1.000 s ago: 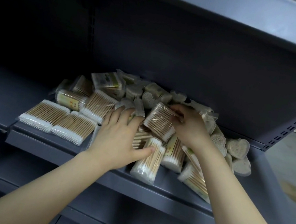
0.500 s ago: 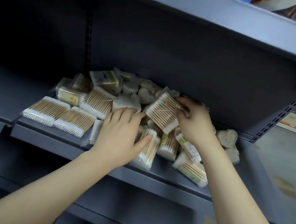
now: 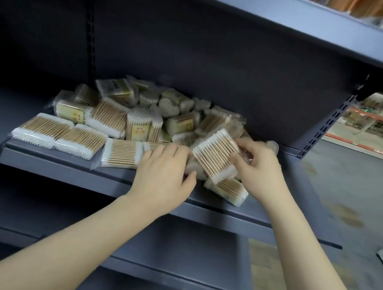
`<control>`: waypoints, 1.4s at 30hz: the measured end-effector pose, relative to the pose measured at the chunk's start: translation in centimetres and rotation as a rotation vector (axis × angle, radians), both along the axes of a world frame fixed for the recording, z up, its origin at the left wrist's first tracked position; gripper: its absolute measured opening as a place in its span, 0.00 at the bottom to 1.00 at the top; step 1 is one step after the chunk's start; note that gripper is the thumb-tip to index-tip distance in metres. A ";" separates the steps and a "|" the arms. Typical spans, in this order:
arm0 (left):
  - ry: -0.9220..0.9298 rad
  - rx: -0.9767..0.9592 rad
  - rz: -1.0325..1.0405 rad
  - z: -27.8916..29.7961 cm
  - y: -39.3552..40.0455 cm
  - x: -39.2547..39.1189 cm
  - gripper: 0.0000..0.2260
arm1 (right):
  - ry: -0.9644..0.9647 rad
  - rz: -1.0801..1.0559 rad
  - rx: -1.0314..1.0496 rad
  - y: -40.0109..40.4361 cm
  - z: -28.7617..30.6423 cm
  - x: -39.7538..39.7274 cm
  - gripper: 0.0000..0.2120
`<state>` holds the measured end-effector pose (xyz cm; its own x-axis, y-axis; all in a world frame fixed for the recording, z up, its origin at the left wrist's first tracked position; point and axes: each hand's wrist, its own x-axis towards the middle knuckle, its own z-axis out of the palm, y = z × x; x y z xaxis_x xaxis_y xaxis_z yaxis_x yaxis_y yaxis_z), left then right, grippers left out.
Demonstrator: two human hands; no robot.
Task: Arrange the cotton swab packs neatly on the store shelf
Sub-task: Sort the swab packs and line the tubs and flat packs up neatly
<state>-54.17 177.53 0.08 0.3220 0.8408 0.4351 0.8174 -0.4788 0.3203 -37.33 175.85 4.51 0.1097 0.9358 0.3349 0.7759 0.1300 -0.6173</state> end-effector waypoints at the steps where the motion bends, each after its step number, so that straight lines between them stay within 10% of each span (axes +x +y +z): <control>1: 0.007 -0.002 -0.005 0.0 -0.2 0.4 0.18 | 0.012 -0.001 -0.002 -0.4 -0.2 0.3 0.14; 8: -0.064 -0.105 -0.045 0.2 -1.4 2.7 0.20 | 0.092 0.011 0.029 -2.6 -1.0 1.8 0.13; 15: -0.536 -0.515 -0.194 1.2 -1.1 5.2 0.23 | 0.274 0.015 0.030 -4.7 -2.1 3.1 0.18; 42: -0.529 -0.373 -0.160 2.2 -1.7 15.6 0.12 | 0.114 -0.138 0.226 -5.0 -2.9 13.6 0.15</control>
